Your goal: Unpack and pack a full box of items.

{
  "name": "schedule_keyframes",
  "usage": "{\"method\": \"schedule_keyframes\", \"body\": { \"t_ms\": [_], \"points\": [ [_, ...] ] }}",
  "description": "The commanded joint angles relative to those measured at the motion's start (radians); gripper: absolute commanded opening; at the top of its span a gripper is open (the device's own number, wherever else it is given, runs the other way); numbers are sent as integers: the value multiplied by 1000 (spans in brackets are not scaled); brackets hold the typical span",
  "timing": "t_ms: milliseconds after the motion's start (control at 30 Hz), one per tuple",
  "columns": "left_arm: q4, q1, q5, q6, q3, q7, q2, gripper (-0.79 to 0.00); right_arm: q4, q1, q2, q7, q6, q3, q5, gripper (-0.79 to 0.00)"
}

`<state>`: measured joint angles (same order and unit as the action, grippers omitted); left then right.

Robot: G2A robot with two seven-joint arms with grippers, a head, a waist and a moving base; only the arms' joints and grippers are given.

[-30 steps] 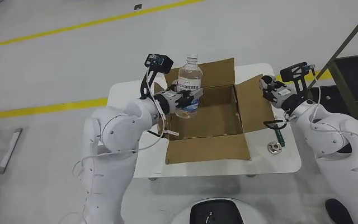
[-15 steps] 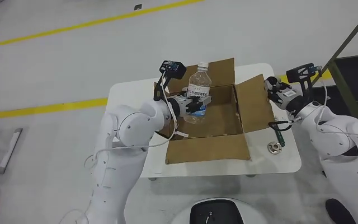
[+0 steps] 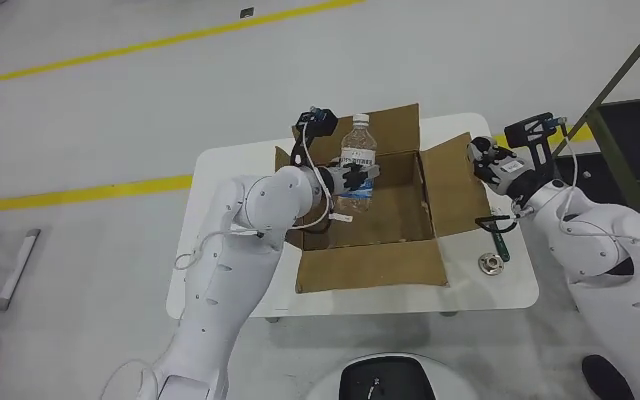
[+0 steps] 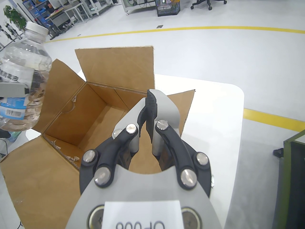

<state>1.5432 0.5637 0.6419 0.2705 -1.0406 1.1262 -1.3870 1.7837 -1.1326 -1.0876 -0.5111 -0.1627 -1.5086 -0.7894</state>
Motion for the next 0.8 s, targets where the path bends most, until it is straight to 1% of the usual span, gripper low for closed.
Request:
{"method": "schedule_keyframes", "body": {
  "t_ms": [0, 67, 100, 167, 567, 667, 700, 767],
  "points": [
    [-59, -22, -75, 66, 4, 16, -10, -785, 0, -2, 0, 3, 2, -1, 2, -785],
    [-98, -39, -86, 77, 23, 30, -15, -785, 0, -3, 0, 5, 4, -2, 3, -785],
    [-114, -42, -119, 97, 20, 34, -18, -785, 0, -4, 0, 5, 4, -4, 5, -785],
    [-137, -48, -109, 100, 34, 45, -18, -785, -1, -4, 1, 6, 4, -6, 6, -785],
    [-140, -48, -105, 102, 35, 45, -18, -785, 9, -2, 3, -6, -3, -8, 13, -785],
    [-128, -19, -158, 102, 23, 19, -19, -785, -2, -6, 2, -5, -5, 0, 13, -785],
    [-137, -12, -153, 97, 32, 19, -19, -785, -6, -6, 1, -3, -3, 2, 18, -785],
    [-165, -6, -156, 121, 43, 9, -22, -785, -12, -6, 1, -1, -4, 7, 19, -785]
  ]
}}
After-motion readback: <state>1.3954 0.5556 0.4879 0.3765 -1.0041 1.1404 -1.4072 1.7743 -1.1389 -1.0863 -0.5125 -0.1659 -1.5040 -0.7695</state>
